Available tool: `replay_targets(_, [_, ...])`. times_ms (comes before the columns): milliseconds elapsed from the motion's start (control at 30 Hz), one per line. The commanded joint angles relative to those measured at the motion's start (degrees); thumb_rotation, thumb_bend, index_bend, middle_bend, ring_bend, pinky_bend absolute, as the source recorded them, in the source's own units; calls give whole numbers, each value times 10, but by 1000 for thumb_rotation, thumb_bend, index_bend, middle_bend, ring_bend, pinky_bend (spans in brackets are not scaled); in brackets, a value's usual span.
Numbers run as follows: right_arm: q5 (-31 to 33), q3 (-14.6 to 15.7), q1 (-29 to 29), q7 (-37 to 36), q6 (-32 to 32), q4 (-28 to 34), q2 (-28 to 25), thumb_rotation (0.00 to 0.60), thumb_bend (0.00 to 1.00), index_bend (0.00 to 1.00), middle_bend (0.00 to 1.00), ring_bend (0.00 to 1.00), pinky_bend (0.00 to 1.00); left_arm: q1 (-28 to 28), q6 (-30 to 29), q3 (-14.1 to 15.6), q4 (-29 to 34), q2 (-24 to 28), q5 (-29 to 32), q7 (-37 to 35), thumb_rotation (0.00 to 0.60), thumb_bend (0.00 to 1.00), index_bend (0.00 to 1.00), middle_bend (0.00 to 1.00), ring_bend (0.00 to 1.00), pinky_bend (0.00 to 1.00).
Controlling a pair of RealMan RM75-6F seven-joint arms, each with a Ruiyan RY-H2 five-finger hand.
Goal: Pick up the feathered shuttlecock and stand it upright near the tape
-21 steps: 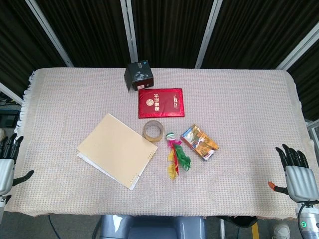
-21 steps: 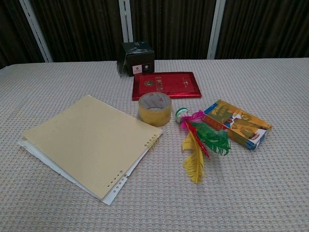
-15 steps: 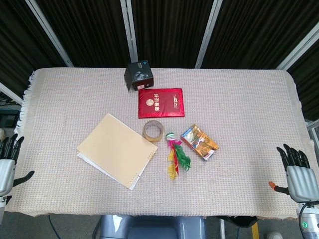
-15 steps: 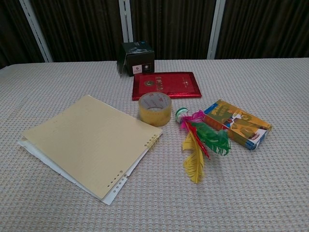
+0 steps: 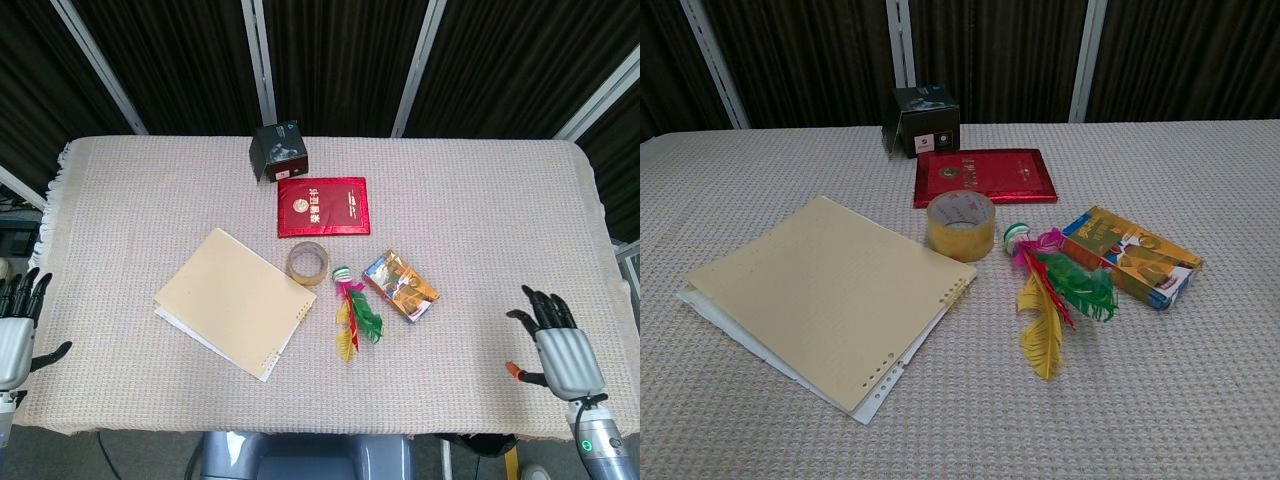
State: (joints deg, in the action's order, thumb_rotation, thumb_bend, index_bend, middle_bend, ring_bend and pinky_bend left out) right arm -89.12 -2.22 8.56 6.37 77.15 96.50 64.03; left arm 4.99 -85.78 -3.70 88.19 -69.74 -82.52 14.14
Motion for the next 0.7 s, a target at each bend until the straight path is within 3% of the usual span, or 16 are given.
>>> replay_targets(33, [-72,7,40,-23,-12,-39,40,600,129,344,0,0,0,6,14,-3,-4,-6,13,13,581,0,0,0,0,0])
replay_targets(233, [-111,5,80,-41,-31,-63,92,600,129,410,0,0,0,10,15,-6,-5,-18,18,33,582,0,0,0,0,0])
replay_targets(700, [-93,-12,145,-39,-105,-66,177,600,129,412,0,0,0,24,49,-11,-20,-31,45,48,581,0,0,0,0,0])
